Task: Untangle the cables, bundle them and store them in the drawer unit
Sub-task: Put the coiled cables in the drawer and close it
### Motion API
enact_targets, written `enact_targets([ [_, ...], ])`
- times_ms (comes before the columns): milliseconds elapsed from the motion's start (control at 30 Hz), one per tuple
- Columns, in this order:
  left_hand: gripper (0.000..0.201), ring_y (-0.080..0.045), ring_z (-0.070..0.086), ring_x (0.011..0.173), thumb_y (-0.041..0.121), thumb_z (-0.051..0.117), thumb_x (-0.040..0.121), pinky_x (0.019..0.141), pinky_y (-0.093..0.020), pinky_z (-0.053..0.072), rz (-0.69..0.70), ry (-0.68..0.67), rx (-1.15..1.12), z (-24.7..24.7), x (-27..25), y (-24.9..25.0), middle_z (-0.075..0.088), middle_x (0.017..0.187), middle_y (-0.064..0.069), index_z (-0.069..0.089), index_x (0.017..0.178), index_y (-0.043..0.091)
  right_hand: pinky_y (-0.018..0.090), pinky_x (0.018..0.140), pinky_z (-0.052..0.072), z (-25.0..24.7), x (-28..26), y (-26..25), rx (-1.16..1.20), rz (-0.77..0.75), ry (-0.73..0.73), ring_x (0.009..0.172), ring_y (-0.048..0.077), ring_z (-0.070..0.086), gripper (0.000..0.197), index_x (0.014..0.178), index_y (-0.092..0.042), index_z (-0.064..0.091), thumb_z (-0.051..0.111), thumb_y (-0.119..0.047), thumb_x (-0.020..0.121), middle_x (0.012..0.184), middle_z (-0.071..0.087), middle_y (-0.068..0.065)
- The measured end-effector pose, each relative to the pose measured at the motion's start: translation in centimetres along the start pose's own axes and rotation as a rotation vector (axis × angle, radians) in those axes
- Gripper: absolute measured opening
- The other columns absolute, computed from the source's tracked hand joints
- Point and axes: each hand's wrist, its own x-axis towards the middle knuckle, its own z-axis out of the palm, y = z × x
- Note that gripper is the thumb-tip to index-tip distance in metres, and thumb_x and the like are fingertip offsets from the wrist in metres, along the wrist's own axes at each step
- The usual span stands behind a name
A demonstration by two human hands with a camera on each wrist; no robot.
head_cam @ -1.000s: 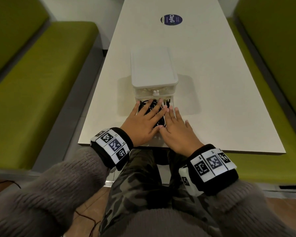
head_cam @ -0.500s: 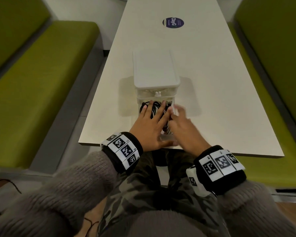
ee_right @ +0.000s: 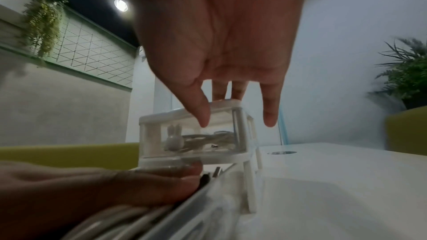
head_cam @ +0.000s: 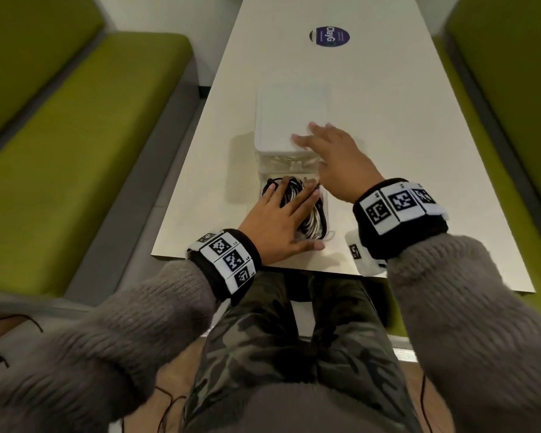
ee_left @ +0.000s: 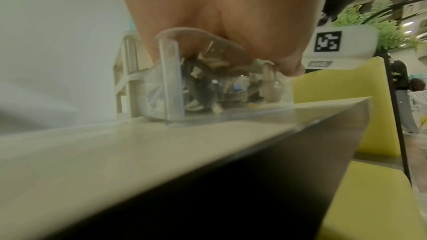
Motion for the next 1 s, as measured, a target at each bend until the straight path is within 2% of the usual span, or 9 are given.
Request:
enact_targets([
  [100, 0.095, -0.035, -0.005, 0.144, 0.079, 0.011, 0.076, 0.118, -0.046, 0.001, -0.009, 0.013, 0.005, 0.0, 0.5, -0.8, -0.008, 0.157, 0.003, -0.005, 0.149, 0.021, 0.052, 0.115, 0.022, -0.1, -0.1, 0.8, 0.0, -0.026, -0.024, 0.148, 0.017, 0.003, 0.081, 0.147, -0.037, 0.028, 0.04, 0.013, 0.085, 0.161, 0.01, -0.005],
  [200, 0.097, -0.033, -0.002, 0.144, 0.079, 0.012, 0.075, 0.118, -0.046, 0.001, -0.006, 0.022, -0.002, -0.1, 0.7, -0.8, -0.003, 0.158, 0.002, -0.002, 0.15, 0.02, 0.05, 0.115, 0.023, -0.2, -0.2, 1.4, -0.044, -0.06, -0.05, 0.148, 0.018, 0.0, 0.087, 0.149, -0.039, 0.021, 0.046, 0.012, 0.084, 0.161, 0.006, -0.005],
  [333, 0.101, -0.028, 0.014, 0.142, 0.081, 0.002, 0.072, 0.118, -0.045, 0.004, -0.014, 0.048, -0.043, -0.1, 0.5, -0.6, 0.015, 0.156, -0.005, 0.01, 0.15, 0.017, 0.057, 0.108, 0.032, 0.6, -0.3, 1.5, -0.072, -0.051, -0.038, 0.147, 0.016, -0.003, 0.09, 0.149, -0.041, 0.018, 0.066, -0.001, 0.082, 0.161, 0.003, -0.007],
  [467, 0.102, -0.026, 0.022, 0.139, 0.082, 0.009, 0.071, 0.117, -0.046, 0.006, 0.0, 0.069, -0.098, -0.1, 0.4, -0.6, 0.023, 0.152, -0.007, 0.015, 0.149, 0.016, 0.056, 0.099, 0.042, 1.0, -0.5, 0.9, -0.152, -0.037, 0.022, 0.147, 0.021, 0.0, 0.09, 0.149, -0.034, 0.02, 0.073, -0.012, 0.08, 0.161, 0.006, -0.002],
  [633, 0.101, -0.022, 0.019, 0.139, 0.08, 0.017, 0.072, 0.118, -0.043, 0.006, 0.008, 0.086, -0.126, 0.2, -0.6, -0.4, 0.022, 0.152, -0.004, 0.012, 0.149, 0.014, 0.051, 0.093, 0.047, 1.5, -1.5, 0.8, -0.155, -0.044, 0.037, 0.146, 0.022, 0.004, 0.089, 0.149, -0.033, 0.021, 0.071, -0.008, 0.08, 0.16, 0.009, -0.002],
  [733, 0.103, -0.02, 0.022, 0.138, 0.08, 0.027, 0.07, 0.117, -0.045, 0.013, 0.013, 0.081, -0.215, 0.1, -0.9, -0.6, 0.027, 0.15, -0.004, 0.019, 0.147, 0.012, 0.052, 0.092, 0.048, 1.6, -2.0, 0.6, -0.147, -0.043, 0.037, 0.146, 0.022, 0.004, 0.086, 0.148, -0.034, 0.022, 0.065, 0.0, 0.081, 0.159, 0.01, -0.003],
  [867, 0.105, -0.024, 0.027, 0.136, 0.081, 0.023, 0.068, 0.113, -0.049, 0.021, 0.031, 0.046, -0.195, 0.5, -0.7, -0.7, 0.028, 0.15, -0.006, 0.02, 0.147, 0.012, 0.051, 0.095, 0.046, 1.3, -1.9, 0.3, -0.14, -0.029, -0.001, 0.146, 0.022, 0.003, 0.086, 0.147, -0.034, 0.023, 0.062, 0.004, 0.081, 0.16, 0.008, -0.003],
  [1000, 0.107, -0.027, 0.023, 0.137, 0.083, 0.018, 0.065, 0.114, -0.047, 0.018, 0.019, 0.004, -0.199, 0.3, -0.4, -0.7, 0.021, 0.152, -0.007, 0.008, 0.149, 0.018, 0.052, 0.098, 0.045, 1.0, -2.2, 0.0, -0.117, -0.019, -0.027, 0.146, 0.021, 0.0, 0.086, 0.148, -0.034, 0.023, 0.06, 0.005, 0.081, 0.16, 0.005, -0.002],
])
